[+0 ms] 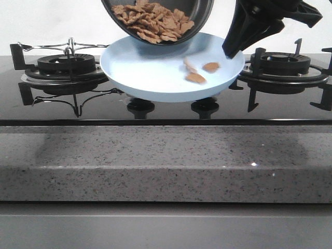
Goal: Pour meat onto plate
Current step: 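Tilt the pan with the left gripper, pouring meat onto the plate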
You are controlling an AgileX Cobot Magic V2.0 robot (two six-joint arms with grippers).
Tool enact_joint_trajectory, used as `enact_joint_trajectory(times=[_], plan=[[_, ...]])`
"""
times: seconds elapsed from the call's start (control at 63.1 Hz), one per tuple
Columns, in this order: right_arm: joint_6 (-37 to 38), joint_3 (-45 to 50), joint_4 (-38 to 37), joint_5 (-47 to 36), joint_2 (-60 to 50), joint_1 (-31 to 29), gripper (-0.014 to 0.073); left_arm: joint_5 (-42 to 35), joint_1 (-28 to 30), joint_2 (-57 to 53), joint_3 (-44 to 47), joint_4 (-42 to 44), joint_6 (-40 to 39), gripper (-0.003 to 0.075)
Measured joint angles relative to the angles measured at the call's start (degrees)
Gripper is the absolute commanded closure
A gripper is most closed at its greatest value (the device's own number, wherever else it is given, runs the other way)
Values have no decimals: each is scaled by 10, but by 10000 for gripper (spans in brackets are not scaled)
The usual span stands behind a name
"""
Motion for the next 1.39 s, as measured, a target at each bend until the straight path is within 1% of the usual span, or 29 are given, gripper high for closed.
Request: enact_joint_trajectory(times=[0.317, 0.571, 0.729, 0.856, 1.078, 1.205, 1.3, 1.395], plan=[[0, 0, 0, 0, 0, 0, 651, -31, -45, -20, 0, 76, 5, 741], [0, 0, 0, 0, 0, 0, 651, -74, -99, -34, 0, 141, 5, 741], [0, 0, -2, 0, 0, 0, 651, -99, -116, -38, 0, 174, 5, 741], [0, 0, -2, 1, 0, 0, 651, -99, -122, -38, 0, 190, 5, 741], [0, 0, -3, 1, 0, 0, 651, -99, -122, -38, 0, 201, 5, 741], [0, 0, -3, 1, 0, 0, 651, -107, -122, -38, 0, 201, -15, 741], [0, 0, -3, 1, 0, 0, 651, -126, -122, -40, 0, 185, -51, 741], [0, 0, -3, 1, 0, 0, 651, -136, -108, -46, 0, 141, -71, 741]])
